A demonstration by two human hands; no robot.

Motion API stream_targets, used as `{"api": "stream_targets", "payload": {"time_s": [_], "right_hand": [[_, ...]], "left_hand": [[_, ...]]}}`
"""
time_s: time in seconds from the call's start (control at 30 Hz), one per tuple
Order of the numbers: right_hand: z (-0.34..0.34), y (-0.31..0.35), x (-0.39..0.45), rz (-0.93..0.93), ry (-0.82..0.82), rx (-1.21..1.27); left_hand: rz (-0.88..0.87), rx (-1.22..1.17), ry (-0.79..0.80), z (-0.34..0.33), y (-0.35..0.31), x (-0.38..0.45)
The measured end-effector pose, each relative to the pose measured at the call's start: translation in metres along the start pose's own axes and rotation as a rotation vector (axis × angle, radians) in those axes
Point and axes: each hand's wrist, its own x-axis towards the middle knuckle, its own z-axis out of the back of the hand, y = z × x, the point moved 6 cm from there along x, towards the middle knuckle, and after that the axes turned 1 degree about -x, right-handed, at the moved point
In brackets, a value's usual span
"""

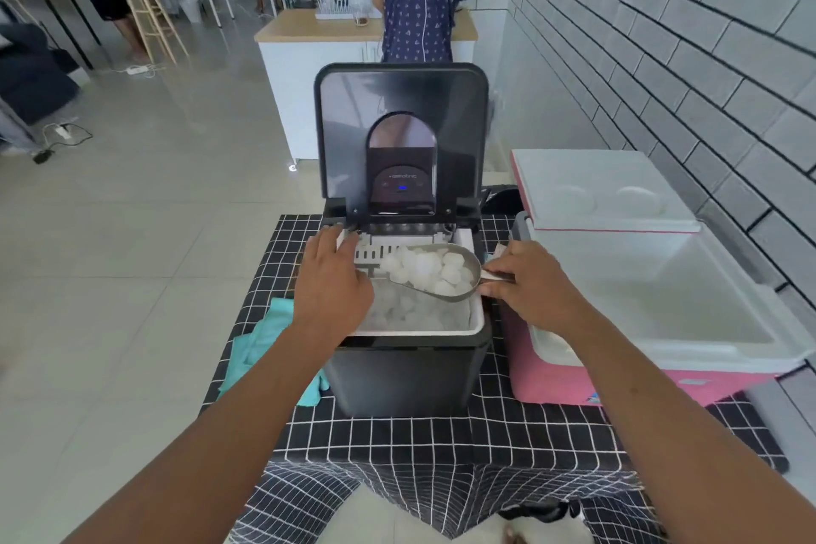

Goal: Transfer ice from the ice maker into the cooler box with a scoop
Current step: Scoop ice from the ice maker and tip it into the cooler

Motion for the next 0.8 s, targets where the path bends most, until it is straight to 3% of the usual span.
{"api": "stream_targets", "payload": {"time_s": [0.17,0.33,0.57,0.7,0.8], "right_hand": [[0.038,-0.04,-0.014,-0.05,0.026,0.08],[0.068,-0.103,-0.032,-0.164,0.029,0.108],[0.092,-0.199,-0.057,-0.277,0.025,0.031],[0.089,-0.247,-0.07,-0.335,0.069,-0.033],[0.08,-0.274,-0.073,-0.381,0.117,-0.143]], "left_hand": [[-0.026,-0.105,-0.069,0.002,-0.05,0.024],[-0.123,-0.175,-0.037,-0.022,-0.119,0.035],[-0.224,-0.255,0.16,-0.1,-0.216,0.039],[-0.203,-0.158,0.263,-0.146,-0.242,0.03],[-0.159,-0.085,0.249,-0.167,-0.246,0.016]]}}
